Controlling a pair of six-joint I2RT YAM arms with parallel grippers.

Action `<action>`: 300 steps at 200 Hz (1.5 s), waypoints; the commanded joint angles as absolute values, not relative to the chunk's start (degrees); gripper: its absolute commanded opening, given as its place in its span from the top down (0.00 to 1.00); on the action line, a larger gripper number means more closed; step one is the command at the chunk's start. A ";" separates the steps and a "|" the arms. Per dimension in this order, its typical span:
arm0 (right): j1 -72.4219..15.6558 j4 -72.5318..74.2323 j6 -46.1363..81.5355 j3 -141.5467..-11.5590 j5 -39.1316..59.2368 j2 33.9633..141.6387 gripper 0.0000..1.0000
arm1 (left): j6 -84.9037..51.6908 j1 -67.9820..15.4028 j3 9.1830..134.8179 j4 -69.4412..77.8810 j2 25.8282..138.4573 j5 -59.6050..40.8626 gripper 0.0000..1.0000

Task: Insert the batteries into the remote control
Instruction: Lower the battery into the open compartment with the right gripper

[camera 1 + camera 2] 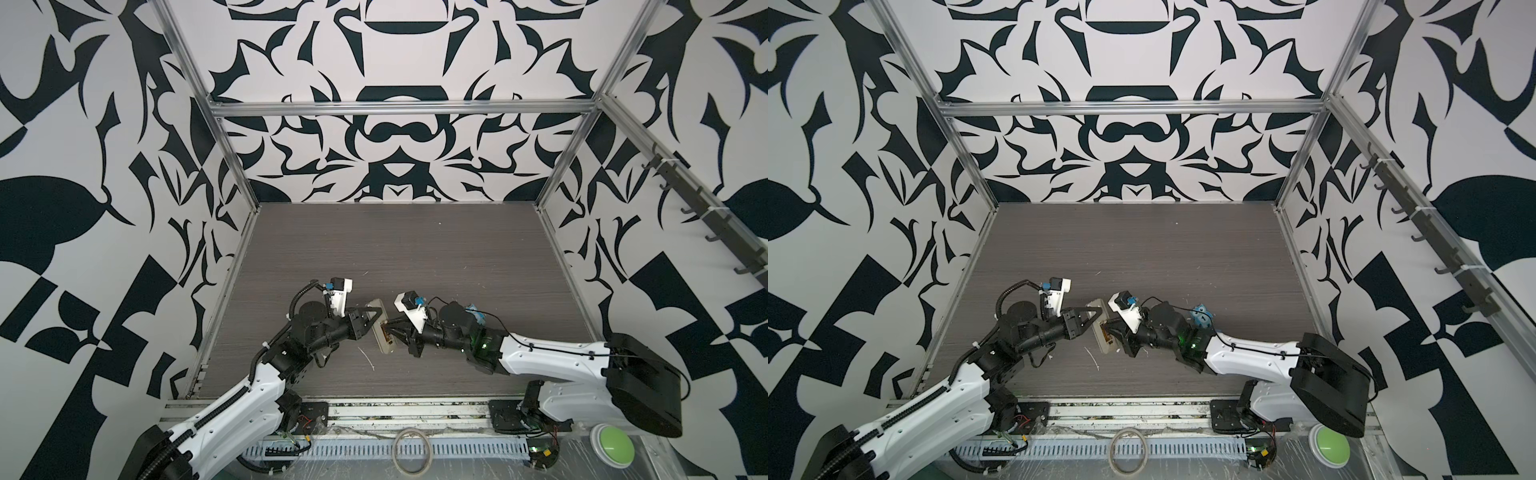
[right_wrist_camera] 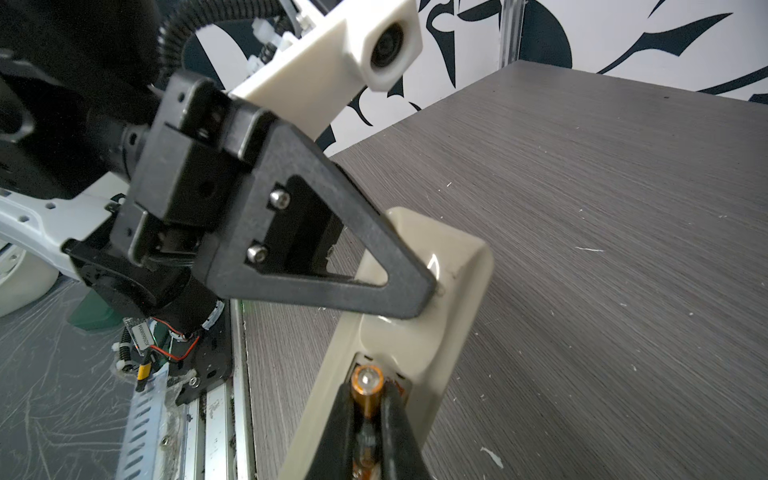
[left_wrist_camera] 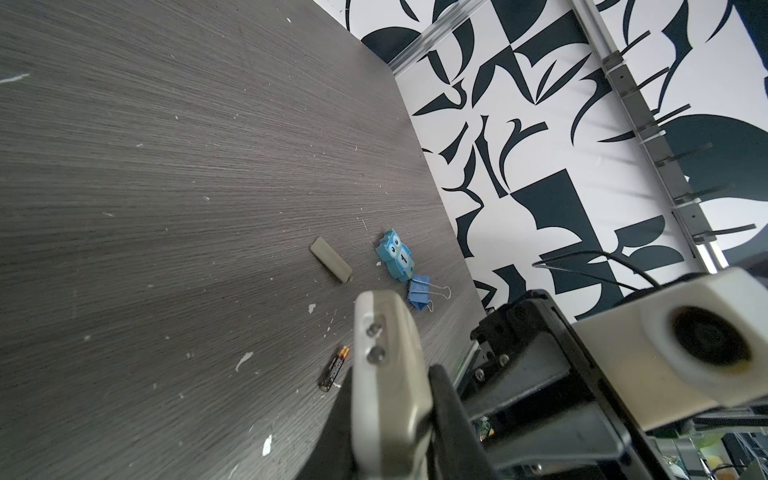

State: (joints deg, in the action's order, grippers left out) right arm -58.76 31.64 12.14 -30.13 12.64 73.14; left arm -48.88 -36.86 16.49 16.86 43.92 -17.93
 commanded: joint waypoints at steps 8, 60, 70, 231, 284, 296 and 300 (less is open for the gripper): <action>-59.06 34.89 12.29 -29.81 11.34 73.51 1.00 | -49.28 -36.74 18.08 18.22 42.76 -17.47 1.00; -59.06 35.60 12.37 -29.36 10.87 74.92 1.00 | -49.03 -36.74 18.22 16.83 41.53 -16.62 1.00; -59.06 35.60 12.30 -29.36 10.72 74.97 1.00 | -49.03 -36.74 18.20 16.74 41.48 -16.52 1.00; -59.41 34.37 13.07 -30.73 9.76 76.62 0.75 | -48.97 -36.74 17.49 17.31 40.99 -16.52 1.00; -59.48 34.45 13.00 -30.63 9.65 76.11 0.72 | -49.03 -36.74 17.44 17.42 41.46 -16.70 1.00; -59.47 34.37 12.95 -30.50 9.54 75.70 0.72 | -49.02 -36.74 17.48 17.40 41.48 -16.70 1.00; -59.50 34.36 12.92 -30.50 9.57 75.47 0.72 | -48.98 -36.74 17.49 17.40 41.50 -16.70 1.00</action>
